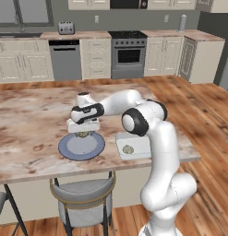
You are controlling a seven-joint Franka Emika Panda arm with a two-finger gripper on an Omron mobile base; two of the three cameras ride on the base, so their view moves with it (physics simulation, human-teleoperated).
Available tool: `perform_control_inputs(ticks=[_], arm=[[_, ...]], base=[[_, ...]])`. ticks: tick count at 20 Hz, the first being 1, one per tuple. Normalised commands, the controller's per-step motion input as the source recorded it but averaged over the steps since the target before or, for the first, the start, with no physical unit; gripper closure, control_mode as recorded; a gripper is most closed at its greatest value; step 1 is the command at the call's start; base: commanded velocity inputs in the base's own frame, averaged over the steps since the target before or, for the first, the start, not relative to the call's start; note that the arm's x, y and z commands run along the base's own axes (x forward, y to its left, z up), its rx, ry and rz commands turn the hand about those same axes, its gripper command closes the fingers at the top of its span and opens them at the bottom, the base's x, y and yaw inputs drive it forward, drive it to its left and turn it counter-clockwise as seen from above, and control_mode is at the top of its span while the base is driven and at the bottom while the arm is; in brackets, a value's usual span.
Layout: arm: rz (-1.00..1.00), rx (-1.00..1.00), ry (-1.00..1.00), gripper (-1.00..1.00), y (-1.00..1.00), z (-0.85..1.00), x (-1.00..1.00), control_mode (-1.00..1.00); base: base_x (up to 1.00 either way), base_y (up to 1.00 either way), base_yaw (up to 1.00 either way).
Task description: Place two dumplings into each of the tupperware containers and then place the containers in the fridge.
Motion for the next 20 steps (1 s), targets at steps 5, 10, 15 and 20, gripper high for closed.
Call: perform_control_inputs(ticks=[5,10,15,20], arm=[[0.00,0.00,0.00,1.00,0.00,-0.27,0.00,-1.00],[0.00,0.00,0.01,1.00,-0.56,0.35,0.00,-1.00],[-0.02,0.05,0.04,1.00,-0.98,0.46,-0.28,-1.00],[-0.01,0.05,0.09,1.00,-1.00,0.35,-0.58,-1.00]], base=[[0.00,0.00,0.00],[0.00,0.00,0.00],[0.00,0.00,0.00],[0.00,0.00,0.00]])
